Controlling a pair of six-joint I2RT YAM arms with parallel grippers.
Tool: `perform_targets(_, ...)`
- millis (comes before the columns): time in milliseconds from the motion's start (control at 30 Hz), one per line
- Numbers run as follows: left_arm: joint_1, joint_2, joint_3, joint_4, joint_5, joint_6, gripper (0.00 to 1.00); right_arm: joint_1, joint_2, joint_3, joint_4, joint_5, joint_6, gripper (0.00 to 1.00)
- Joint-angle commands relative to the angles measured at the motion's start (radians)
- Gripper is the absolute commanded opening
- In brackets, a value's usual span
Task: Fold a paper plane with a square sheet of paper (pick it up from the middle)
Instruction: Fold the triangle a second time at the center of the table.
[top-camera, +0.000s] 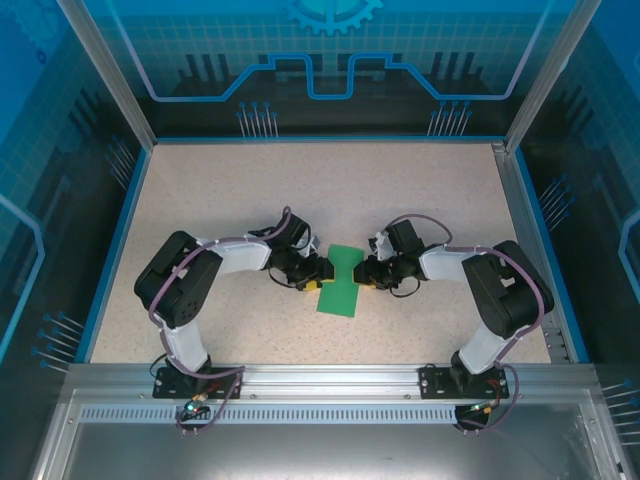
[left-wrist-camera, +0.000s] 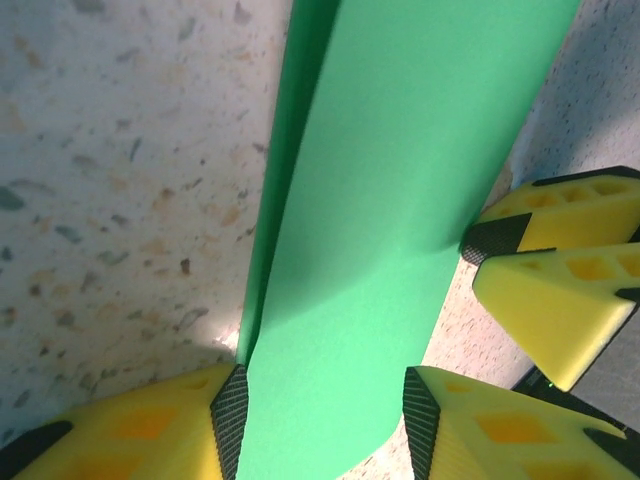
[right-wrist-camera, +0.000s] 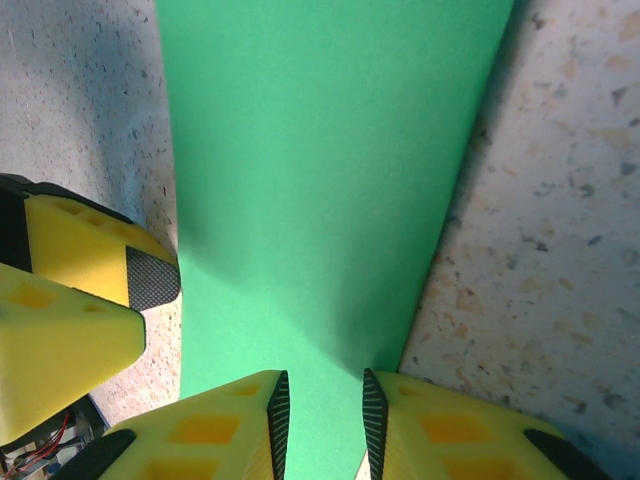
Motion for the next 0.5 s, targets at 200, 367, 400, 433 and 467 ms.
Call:
perform_targets(200,-0.006,-0.050,-0.026,-0.015,-0.008,-0.009,0.50,0.004,0.056,-0.040,-0.026,0.033,-0.001,0.28)
perform_targets(367,-0.011,-0.023,-0.008,-0.032,0.025,0.001,0.50,0.004,0.060,-0.042,-0.027,0.042,-0.001,0.28)
perform_targets(400,-0.013,-0.018,-0.006,-0.036,0.025,0.003,0.51,0.004,0.060,-0.043,-0.026,0.042,-0.001,0.28)
perform_targets(433,-0.015,-0.015,-0.004,-0.040,0.024,0.005,0.51,0.002,0.060,-0.043,-0.025,0.042,0.000,0.28)
perform_targets(467,-0.018,-0.012,-0.003,-0.040,0.020,0.005,0.51,0.004,0.060,-0.043,-0.024,0.042,0.000,0.28)
